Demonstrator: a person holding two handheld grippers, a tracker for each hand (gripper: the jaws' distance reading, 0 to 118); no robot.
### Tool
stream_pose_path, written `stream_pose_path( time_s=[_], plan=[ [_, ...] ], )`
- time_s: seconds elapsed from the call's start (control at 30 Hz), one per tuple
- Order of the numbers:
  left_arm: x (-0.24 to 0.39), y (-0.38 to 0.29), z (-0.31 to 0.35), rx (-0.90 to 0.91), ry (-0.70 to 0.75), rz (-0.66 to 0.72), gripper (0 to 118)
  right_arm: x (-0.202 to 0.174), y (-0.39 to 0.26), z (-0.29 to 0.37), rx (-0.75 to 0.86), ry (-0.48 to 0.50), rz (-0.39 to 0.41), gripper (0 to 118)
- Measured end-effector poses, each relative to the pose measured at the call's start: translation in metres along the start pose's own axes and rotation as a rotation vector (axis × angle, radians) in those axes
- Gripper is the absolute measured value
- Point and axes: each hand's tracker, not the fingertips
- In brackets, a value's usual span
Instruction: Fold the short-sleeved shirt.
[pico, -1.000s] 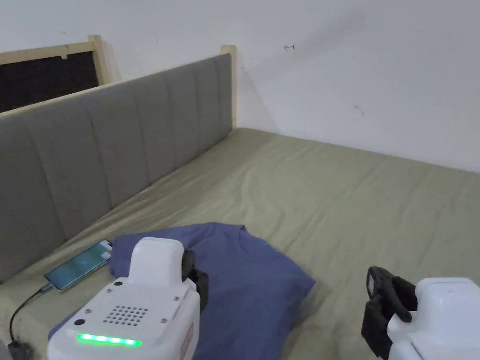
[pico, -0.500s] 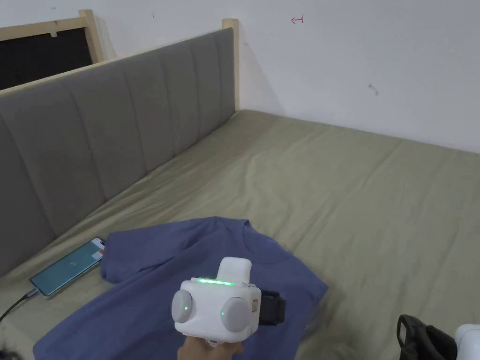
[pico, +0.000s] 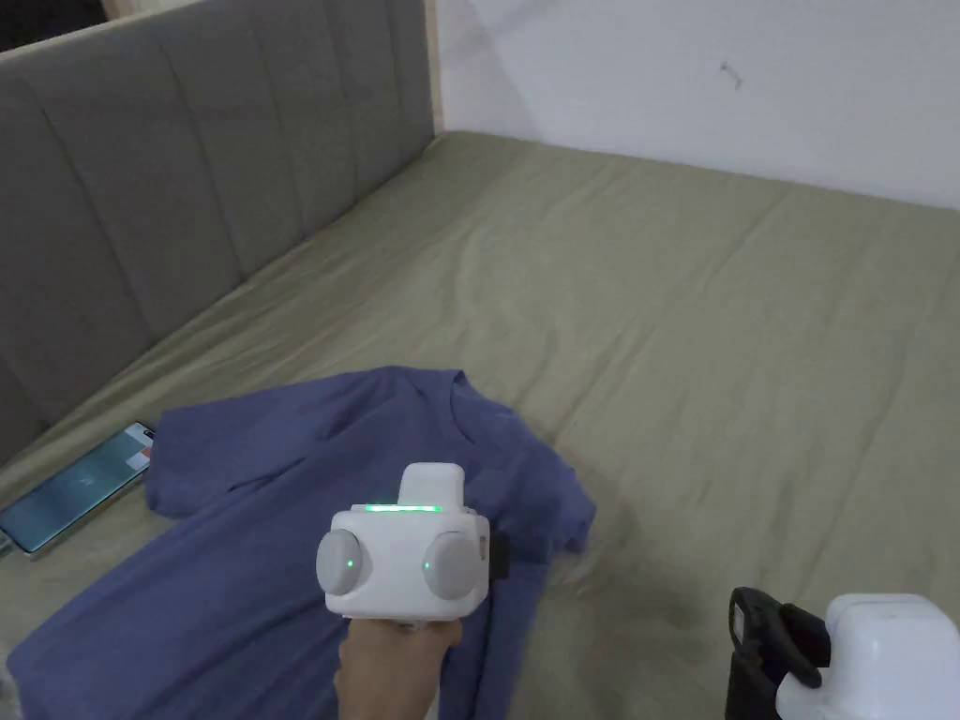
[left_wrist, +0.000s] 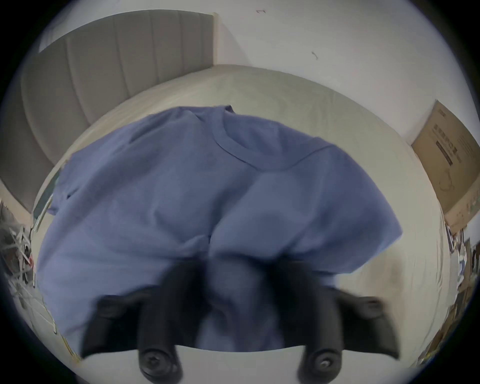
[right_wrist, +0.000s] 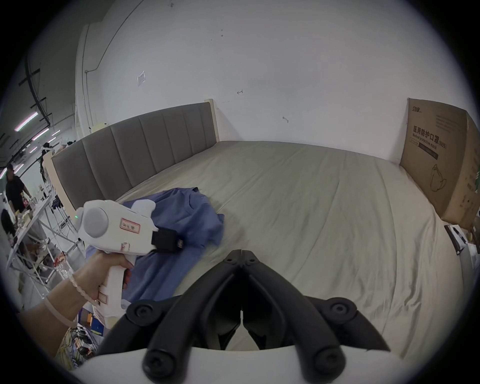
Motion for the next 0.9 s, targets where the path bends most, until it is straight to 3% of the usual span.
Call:
stream_pose_path(
  time_s=[0.07,0.1,0.33,0.43,0.67,0.9],
  plan=[
    [-0.009,0.000,-0.002,0.014,0.056,0.039,8,0.001,-0.002,0.001,-0.004,0.004,-0.012,0],
    [-0.014,-0.001,-0.005,0.001,-0.028,0.077,8,0.001,-0.002,0.002,-0.006,0.004,-0.022,0],
    [-0.032,0.017,0.018,-0.017,-0.113,0.145,8,0.009,-0.004,0.019,-0.008,-0.005,-0.043,0],
    [-0.041,0.033,0.050,0.033,-0.168,0.241,8,0.021,0.001,0.030,0.021,-0.031,-0.075,0],
    [-0.037,0.099,0.162,0.253,-0.286,0.186,8,0.056,0.011,0.069,0.112,-0.106,-0.138,0],
    [0.063,0.140,0.263,0.402,-0.505,-0.004,8,0.090,0.014,0.107,0.183,-0.188,-0.213,0]
  ],
)
